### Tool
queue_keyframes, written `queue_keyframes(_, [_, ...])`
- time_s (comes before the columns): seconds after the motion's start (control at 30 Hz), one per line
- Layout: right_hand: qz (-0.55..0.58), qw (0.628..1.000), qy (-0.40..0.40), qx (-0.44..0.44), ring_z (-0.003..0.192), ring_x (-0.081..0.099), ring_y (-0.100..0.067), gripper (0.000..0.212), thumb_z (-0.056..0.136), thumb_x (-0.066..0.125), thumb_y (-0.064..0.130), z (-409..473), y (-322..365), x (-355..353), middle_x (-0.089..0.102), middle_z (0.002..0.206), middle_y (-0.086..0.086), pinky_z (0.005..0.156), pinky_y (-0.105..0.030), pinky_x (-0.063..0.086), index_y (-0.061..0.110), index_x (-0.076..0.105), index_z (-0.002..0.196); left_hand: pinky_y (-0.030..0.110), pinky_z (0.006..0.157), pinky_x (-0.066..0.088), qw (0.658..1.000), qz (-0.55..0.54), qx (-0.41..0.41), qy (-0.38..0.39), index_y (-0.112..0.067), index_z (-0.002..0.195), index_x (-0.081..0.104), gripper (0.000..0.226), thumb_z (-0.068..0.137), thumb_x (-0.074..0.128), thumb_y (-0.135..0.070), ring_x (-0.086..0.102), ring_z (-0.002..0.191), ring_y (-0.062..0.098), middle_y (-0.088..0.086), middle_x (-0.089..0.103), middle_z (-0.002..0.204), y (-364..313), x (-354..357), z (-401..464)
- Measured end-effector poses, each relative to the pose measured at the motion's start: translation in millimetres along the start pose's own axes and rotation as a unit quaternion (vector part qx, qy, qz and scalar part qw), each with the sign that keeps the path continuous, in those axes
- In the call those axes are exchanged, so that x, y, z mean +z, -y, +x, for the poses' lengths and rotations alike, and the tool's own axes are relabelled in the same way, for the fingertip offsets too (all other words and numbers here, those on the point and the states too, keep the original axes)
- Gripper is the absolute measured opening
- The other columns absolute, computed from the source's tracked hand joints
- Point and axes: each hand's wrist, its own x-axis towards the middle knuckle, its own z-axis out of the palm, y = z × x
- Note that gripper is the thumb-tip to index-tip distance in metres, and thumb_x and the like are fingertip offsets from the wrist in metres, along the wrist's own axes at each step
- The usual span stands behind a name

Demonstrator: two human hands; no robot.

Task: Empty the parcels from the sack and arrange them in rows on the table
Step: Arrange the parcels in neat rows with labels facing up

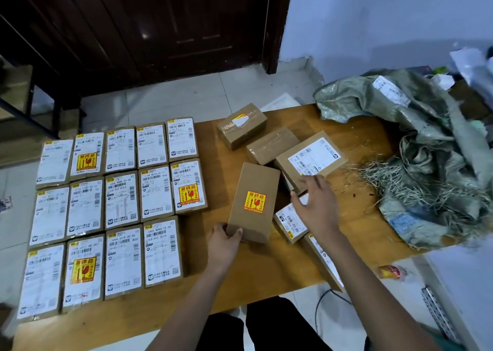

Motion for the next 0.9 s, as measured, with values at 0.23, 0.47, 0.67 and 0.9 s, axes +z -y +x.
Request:
queue_keyframes(0.23, [-0.082, 0.978, 0.130, 0.142, 0.122, 0.043, -0.033, 0.080, 0.074, 0.068, 0.062, -43.0, -76.3, -16.6, 0.048, 0.132, -0.010, 0.091, -0.043, 0.045, 0.020, 0.043, 0.137, 0.045, 0.098, 0.050, 1.000, -0.019, 0.015, 0.015, -0.012, 0.134, 0.042, 0.055, 0.088, 0.064, -0.033, 0.056, 0.115, 0.027, 0.003, 0.054, 0.127, -0.7, 4.1, 0.2])
queue_keyframes(0.47, [-0.110, 0.943, 0.234, 0.207, 0.122, 0.046, -0.031, 0.112, 0.060, 0.073, 0.071, -73.3, -87.7, -2.1, 0.045, 0.133, -0.010, 0.092, -0.039, 0.047, 0.014, 0.027, 0.144, 0.038, 0.093, 0.048, 0.989, 0.056, -0.090, 0.106, -0.015, 0.120, 0.041, 0.044, 0.085, 0.064, -0.030, 0.053, 0.106, 0.024, 0.003, 0.039, 0.118, 27.1, 9.5, -6.8])
queue_keyframes(0.67, [-0.118, 0.935, 0.236, 0.237, 0.111, 0.056, -0.027, 0.102, 0.060, 0.073, 0.071, -86.4, -79.6, 1.6, 0.053, 0.121, -0.007, 0.074, -0.031, 0.048, 0.013, 0.033, 0.134, 0.033, 0.072, 0.048, 0.978, 0.031, -0.100, 0.181, -0.020, 0.086, 0.047, 0.017, 0.075, 0.060, -0.024, 0.063, 0.085, 0.026, 0.009, 0.061, 0.095, 37.7, 33.4, -24.5])
queue_keyframes(0.9, [-0.061, 0.946, 0.179, 0.262, 0.102, 0.059, -0.028, 0.083, 0.063, 0.073, 0.067, -106.2, -35.7, -47.8, 0.057, 0.108, -0.005, 0.069, -0.031, 0.040, 0.014, 0.041, 0.119, 0.034, 0.073, 0.052, 0.929, -0.023, -0.046, 0.366, -0.014, 0.092, 0.052, 0.012, 0.087, 0.063, -0.012, 0.060, 0.084, 0.020, 0.003, 0.059, 0.088, 14.0, 22.6, -53.4])
